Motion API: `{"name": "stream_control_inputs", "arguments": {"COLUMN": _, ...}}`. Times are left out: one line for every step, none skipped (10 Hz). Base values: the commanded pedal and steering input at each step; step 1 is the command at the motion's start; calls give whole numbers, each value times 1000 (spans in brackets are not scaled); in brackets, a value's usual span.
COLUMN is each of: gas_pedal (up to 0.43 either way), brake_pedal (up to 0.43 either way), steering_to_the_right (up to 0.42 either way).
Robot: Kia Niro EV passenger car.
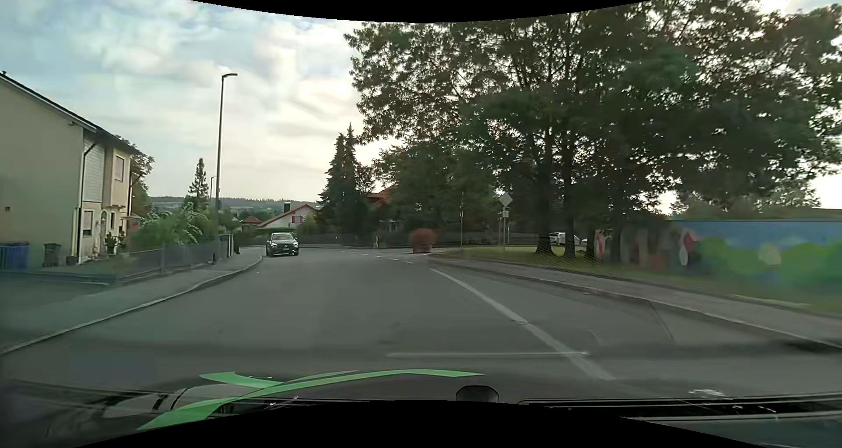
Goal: Follow the waypoints while adhering to traffic rules and regulations
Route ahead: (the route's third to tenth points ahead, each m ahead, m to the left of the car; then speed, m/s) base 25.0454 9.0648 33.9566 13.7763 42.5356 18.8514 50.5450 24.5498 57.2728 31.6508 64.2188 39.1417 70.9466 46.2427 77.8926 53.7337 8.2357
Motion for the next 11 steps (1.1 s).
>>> {"name": "stream_control_inputs", "arguments": {"gas_pedal": 0, "brake_pedal": 0, "steering_to_the_right": -67}}
{"name": "stream_control_inputs", "arguments": {"gas_pedal": 0, "brake_pedal": 0, "steering_to_the_right": -68}}
{"name": "stream_control_inputs", "arguments": {"gas_pedal": 28, "brake_pedal": 0, "steering_to_the_right": -71}}
{"name": "stream_control_inputs", "arguments": {"gas_pedal": 47, "brake_pedal": 0, "steering_to_the_right": -74}}
{"name": "stream_control_inputs", "arguments": {"gas_pedal": 59, "brake_pedal": 0, "steering_to_the_right": -76}}
{"name": "stream_control_inputs", "arguments": {"gas_pedal": 67, "brake_pedal": 0, "steering_to_the_right": -76}}
{"name": "stream_control_inputs", "arguments": {"gas_pedal": 67, "brake_pedal": 0, "steering_to_the_right": -78}}
{"name": "stream_control_inputs", "arguments": {"gas_pedal": 67, "brake_pedal": 0, "steering_to_the_right": -79}}
{"name": "stream_control_inputs", "arguments": {"gas_pedal": 59, "brake_pedal": 0, "steering_to_the_right": -79}}
{"name": "stream_control_inputs", "arguments": {"gas_pedal": 59, "brake_pedal": 0, "steering_to_the_right": -79}}
{"name": "stream_control_inputs", "arguments": {"gas_pedal": 59, "brake_pedal": 0, "steering_to_the_right": -80}}
